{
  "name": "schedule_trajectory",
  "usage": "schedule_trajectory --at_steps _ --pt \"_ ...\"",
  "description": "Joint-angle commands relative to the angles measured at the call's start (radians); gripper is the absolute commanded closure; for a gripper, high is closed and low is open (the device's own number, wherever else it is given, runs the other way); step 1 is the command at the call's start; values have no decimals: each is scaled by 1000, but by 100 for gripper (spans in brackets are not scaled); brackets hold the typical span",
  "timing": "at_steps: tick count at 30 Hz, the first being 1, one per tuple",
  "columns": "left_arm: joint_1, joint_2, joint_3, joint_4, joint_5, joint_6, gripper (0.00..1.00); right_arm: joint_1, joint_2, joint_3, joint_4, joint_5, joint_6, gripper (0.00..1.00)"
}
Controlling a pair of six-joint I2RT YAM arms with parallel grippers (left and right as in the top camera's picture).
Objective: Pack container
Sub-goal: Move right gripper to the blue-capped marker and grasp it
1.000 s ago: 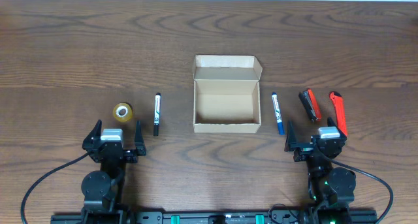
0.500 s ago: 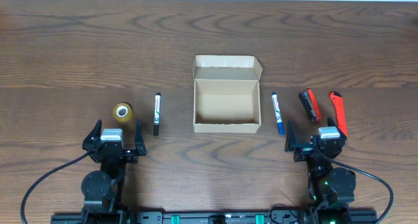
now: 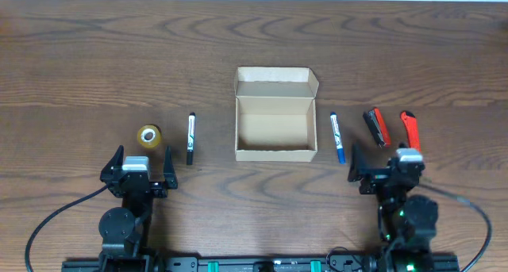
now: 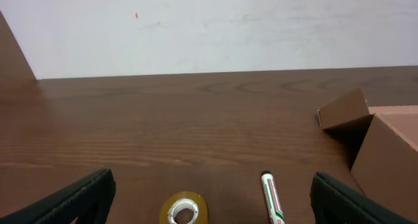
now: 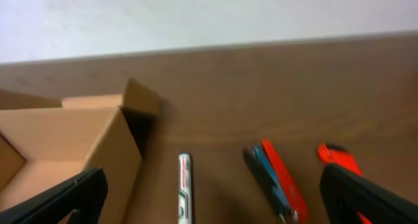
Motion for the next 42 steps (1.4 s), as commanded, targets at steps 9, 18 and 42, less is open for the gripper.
schedule_trajectory --at_steps 9,18,42 --pt "4 -7 -22 -37 -3 -15 5 -51 712 732 -519 -341 -126 1" --pt "4 -7 -22 -37 -3 -15 5 -45 1040 934 -803 -222 -209 1" --pt "4 -7 -22 -37 0 -37 5 11 1556 1208 -1009 -104 -271 1"
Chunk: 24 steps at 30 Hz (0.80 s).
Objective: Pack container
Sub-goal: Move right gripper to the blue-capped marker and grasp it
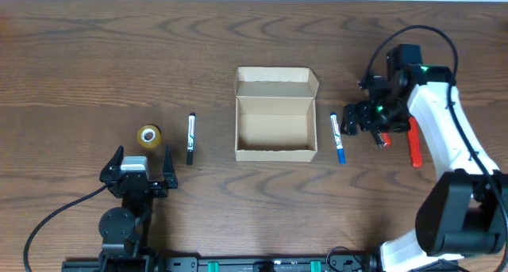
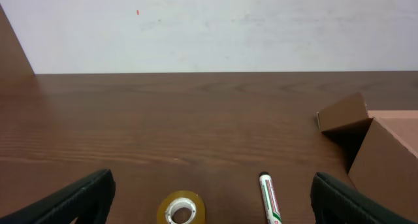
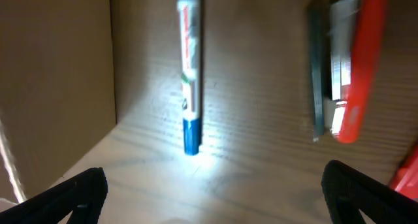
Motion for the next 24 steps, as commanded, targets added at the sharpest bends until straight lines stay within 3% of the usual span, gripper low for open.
schedule_trajectory --at_steps 1,24 --pt "4 -6 -23 -36 3 -11 5 37 51 16 -21 15 -34 1" --pt "4 -6 -23 -36 3 -11 5 93 263 16 91 21 -33 1"
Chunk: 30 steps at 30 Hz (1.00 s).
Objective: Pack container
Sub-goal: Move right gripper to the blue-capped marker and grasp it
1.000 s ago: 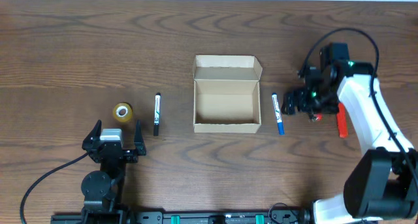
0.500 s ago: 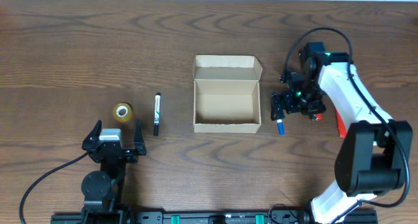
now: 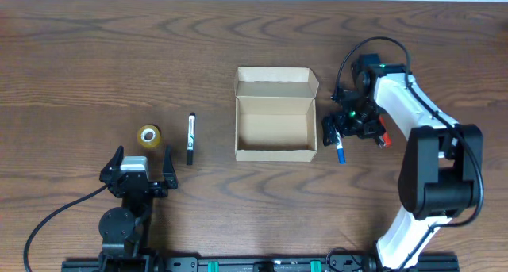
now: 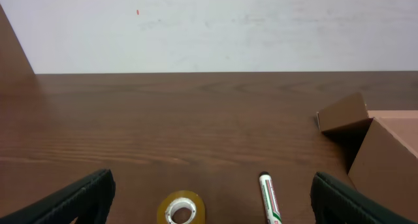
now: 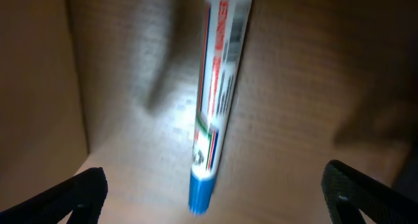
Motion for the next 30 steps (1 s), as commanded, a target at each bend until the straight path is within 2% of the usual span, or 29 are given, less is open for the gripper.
schedule_trajectory --at_steps 1,10,14,16,17,21,24,30 --pt "4 -6 -23 -35 3 -11 5 7 37 16 18 -1 -12 1" --pt "4 -6 -23 -35 3 -11 5 7 93 14 39 -5 -12 5" --pt "4 -6 -23 -35 3 -11 5 7 105 14 47 -18 -13 20" --pt "4 -6 -23 -35 3 -11 5 7 106 14 49 -20 -13 33" --pt "4 -6 -22 -35 3 -11 5 7 106 14 51 -20 -12 34" --pt "4 -6 -23 -35 3 -11 5 7 106 14 50 -20 -12 25" --pt "4 -6 -23 -35 3 -11 5 7 106 14 50 -20 -12 5" --pt "4 -6 -23 -35 3 -11 5 11 106 14 57 25 -7 4"
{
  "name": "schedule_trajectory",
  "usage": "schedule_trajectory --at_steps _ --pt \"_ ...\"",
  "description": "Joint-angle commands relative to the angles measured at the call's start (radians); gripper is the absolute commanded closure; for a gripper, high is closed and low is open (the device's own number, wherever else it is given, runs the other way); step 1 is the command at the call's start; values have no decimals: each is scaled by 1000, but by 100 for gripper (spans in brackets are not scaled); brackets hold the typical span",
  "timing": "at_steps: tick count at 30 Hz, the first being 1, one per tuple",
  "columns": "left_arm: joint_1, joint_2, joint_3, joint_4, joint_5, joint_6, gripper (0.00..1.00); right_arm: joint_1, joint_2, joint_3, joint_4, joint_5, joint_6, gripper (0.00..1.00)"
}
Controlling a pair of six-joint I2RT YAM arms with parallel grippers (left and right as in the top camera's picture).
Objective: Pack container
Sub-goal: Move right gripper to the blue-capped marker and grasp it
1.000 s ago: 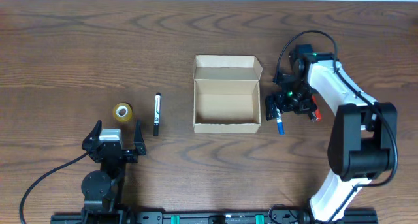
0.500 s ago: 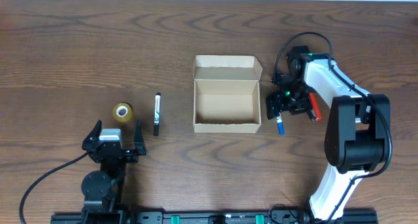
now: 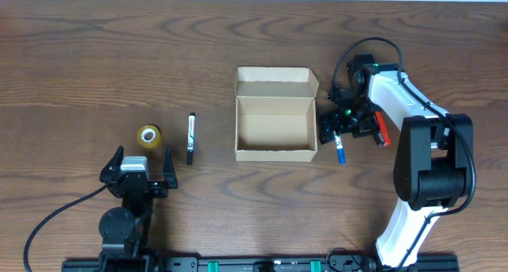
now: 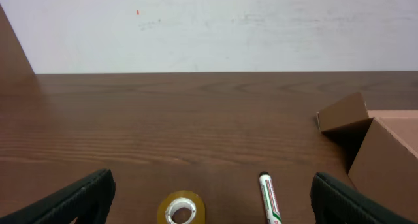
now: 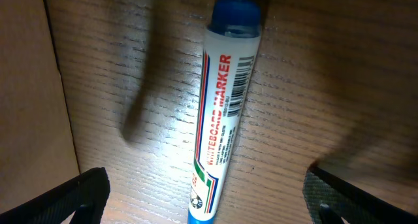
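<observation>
An open cardboard box (image 3: 275, 128) sits mid-table. Just right of it lies a blue whiteboard marker (image 3: 339, 145) (image 5: 222, 126), flat on the wood. My right gripper (image 3: 339, 128) (image 5: 206, 201) is down over that marker, open, a finger on each side and not touching it. A black marker (image 3: 190, 137) (image 4: 271, 198) and a roll of tape (image 3: 148, 136) (image 4: 182, 209) lie left of the box. My left gripper (image 3: 136, 170) (image 4: 208, 199) rests open at the front left, behind the tape and black marker.
An orange-and-black tool (image 3: 381, 129) lies right of the blue marker, partly under my right arm. The box wall (image 5: 29, 93) stands close on the left of the right wrist view. The box's flap (image 4: 343, 111) shows in the left wrist view.
My right gripper has dropped closer to the blue marker, which now fills more of the right wrist view. The left arm and all objects are unmoved.
Both grippers first rested open at the front of the table. Then my right arm was stretched out near the orange tools and the blue marker. Later it stood over the marker beside the box, and now sits lower, straddling it, open.
</observation>
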Motion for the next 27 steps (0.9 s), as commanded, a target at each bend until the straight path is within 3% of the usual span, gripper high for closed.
schedule_trajectory --at_steps 1,13,16,19,25,27 --pt "4 -6 -23 -35 3 -11 5 6 43 -12 18 58 6 4" --pt "4 -6 -23 -35 3 -11 5 12 43 -12 28 132 86 5" --pt "4 -6 -23 -35 3 -11 5 20 43 -12 37 125 86 11" --pt "4 -6 -22 -35 3 -11 5 29 45 -14 53 99 86 35" --pt "4 -6 -22 -35 3 -11 5 48 50 -18 71 74 86 57" --pt "4 -6 -22 -35 3 -11 5 54 50 -21 75 73 86 75"
